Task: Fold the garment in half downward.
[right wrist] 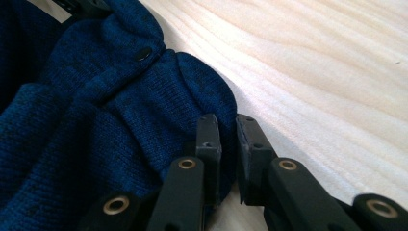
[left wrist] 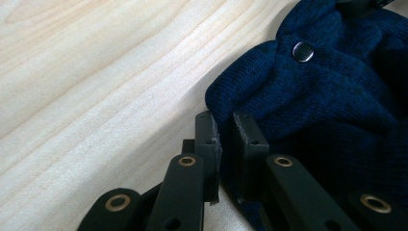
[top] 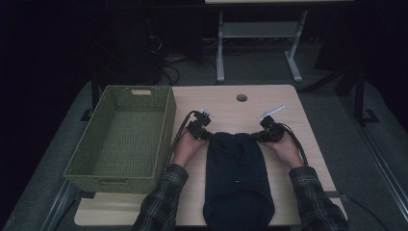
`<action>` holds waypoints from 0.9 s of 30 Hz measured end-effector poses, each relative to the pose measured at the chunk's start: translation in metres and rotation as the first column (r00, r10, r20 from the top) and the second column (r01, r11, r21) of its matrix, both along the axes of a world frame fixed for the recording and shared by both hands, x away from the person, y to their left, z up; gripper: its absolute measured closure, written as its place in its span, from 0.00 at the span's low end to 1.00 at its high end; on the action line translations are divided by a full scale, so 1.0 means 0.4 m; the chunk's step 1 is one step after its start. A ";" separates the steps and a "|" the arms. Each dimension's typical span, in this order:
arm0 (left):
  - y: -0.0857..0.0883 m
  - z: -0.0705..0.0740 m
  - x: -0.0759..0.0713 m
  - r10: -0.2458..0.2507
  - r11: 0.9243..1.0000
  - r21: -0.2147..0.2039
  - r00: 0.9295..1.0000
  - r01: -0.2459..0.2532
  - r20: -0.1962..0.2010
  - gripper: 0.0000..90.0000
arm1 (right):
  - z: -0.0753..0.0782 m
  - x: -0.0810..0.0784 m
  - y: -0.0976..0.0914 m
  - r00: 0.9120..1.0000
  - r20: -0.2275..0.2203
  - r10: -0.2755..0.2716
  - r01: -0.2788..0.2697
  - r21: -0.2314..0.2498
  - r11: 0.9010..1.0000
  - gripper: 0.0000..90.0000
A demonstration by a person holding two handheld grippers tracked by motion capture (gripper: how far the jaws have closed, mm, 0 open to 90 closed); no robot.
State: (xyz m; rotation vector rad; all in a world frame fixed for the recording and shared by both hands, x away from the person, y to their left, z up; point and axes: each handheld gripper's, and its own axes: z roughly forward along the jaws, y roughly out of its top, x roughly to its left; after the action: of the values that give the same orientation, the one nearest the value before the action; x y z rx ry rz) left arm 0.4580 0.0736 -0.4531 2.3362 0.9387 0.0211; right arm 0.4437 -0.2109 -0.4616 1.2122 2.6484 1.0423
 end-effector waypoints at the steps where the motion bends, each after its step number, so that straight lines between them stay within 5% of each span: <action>1: 0.000 0.003 0.000 0.004 1.000 -0.001 1.000 -0.004 0.001 0.91 | 0.001 0.001 -0.001 1.000 0.006 0.001 -0.001 -0.004 1.000 0.90; 8: -0.002 0.053 -0.004 0.027 1.000 -0.005 0.998 -0.027 0.050 0.91 | 0.032 -0.003 -0.013 0.999 0.040 -0.033 0.033 0.007 0.999 0.90; 14: -0.006 0.133 -0.013 0.025 0.999 0.036 0.984 -0.031 0.174 0.91 | 0.109 0.000 -0.011 0.993 0.112 -0.038 0.039 -0.007 0.999 0.91; 24: 0.013 0.243 -0.013 0.059 0.998 -0.015 0.959 -0.057 0.277 0.92 | 0.221 -0.016 -0.009 0.965 0.256 -0.056 0.058 0.001 0.998 0.91; 27: 0.012 0.280 -0.016 0.067 0.998 -0.018 0.946 -0.065 0.317 0.92 | 0.260 -0.022 -0.005 0.947 0.316 -0.061 0.065 -0.004 0.998 0.91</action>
State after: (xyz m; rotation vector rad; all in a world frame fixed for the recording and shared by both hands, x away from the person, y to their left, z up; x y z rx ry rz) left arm 0.4515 0.0785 -0.3411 2.2060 0.8506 0.4086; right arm 0.4350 -0.2130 -0.3575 1.0195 2.3539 1.1007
